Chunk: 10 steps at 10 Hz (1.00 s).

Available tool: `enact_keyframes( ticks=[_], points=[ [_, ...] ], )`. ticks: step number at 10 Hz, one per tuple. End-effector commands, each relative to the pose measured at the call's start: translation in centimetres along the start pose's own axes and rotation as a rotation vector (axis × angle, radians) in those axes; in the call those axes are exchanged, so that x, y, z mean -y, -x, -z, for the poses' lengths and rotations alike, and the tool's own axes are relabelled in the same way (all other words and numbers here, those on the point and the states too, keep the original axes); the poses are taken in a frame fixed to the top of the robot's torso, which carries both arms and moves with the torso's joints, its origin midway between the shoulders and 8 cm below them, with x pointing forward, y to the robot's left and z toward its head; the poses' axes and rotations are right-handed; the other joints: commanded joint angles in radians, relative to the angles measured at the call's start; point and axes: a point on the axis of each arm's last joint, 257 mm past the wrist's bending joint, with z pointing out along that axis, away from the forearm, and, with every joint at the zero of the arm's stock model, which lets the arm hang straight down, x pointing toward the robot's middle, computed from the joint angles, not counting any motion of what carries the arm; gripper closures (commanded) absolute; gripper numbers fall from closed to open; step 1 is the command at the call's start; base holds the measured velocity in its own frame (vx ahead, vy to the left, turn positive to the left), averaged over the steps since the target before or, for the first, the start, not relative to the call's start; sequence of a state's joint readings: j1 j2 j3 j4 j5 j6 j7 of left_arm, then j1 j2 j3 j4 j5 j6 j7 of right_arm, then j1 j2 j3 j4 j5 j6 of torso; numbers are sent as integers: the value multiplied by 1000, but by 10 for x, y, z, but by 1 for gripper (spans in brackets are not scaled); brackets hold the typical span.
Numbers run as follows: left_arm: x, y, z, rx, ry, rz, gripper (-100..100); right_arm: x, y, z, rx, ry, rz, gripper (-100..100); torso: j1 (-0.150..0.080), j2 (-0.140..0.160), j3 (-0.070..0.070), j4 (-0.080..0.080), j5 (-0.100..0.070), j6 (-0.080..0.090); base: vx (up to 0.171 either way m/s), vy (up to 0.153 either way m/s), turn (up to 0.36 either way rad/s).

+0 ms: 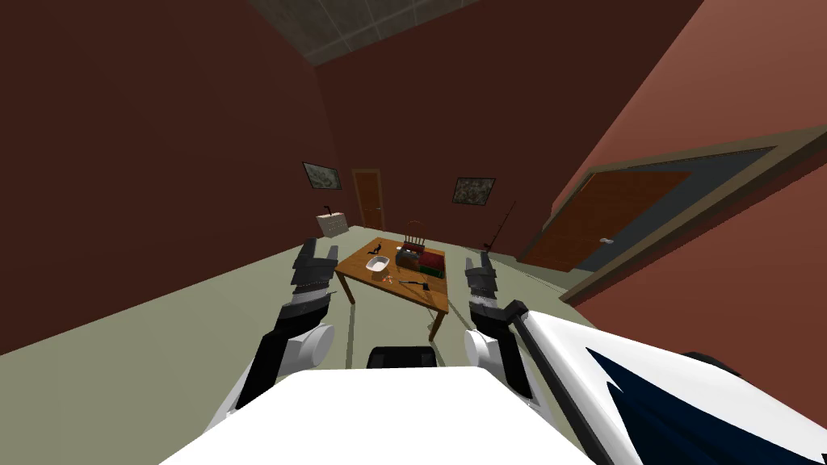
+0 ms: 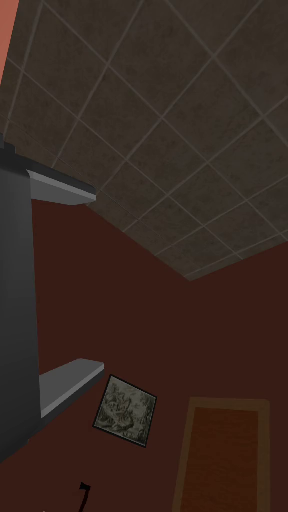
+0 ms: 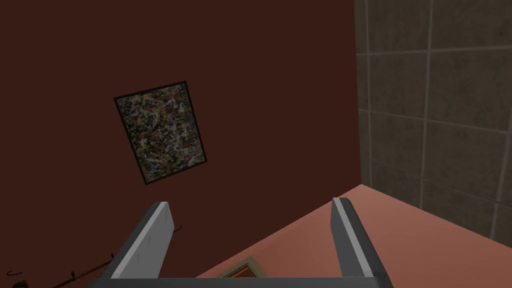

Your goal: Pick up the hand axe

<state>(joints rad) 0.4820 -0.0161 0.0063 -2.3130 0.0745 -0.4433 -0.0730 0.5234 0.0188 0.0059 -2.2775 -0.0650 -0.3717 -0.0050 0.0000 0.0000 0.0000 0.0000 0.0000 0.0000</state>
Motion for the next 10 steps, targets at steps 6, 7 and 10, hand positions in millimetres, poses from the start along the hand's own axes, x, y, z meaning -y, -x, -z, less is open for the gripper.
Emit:
enact_keyframes(
  ticks=[6,7,10],
  points=[
    [0,0,0,0,0,0,0,67,-55,5,-194,-158,183,-100,2,0,0,0,0,0,3,26,5],
    [0,0,0,0,0,0,0,84,-67,8,-236,-191,228,-100,1,0,0,0,0,0,3,27,17],
    [0,0,0,0,0,0,0,121,-92,19,-326,-269,332,-100,2,-1,-1,0,0,0,11,29,15]
  ],
)
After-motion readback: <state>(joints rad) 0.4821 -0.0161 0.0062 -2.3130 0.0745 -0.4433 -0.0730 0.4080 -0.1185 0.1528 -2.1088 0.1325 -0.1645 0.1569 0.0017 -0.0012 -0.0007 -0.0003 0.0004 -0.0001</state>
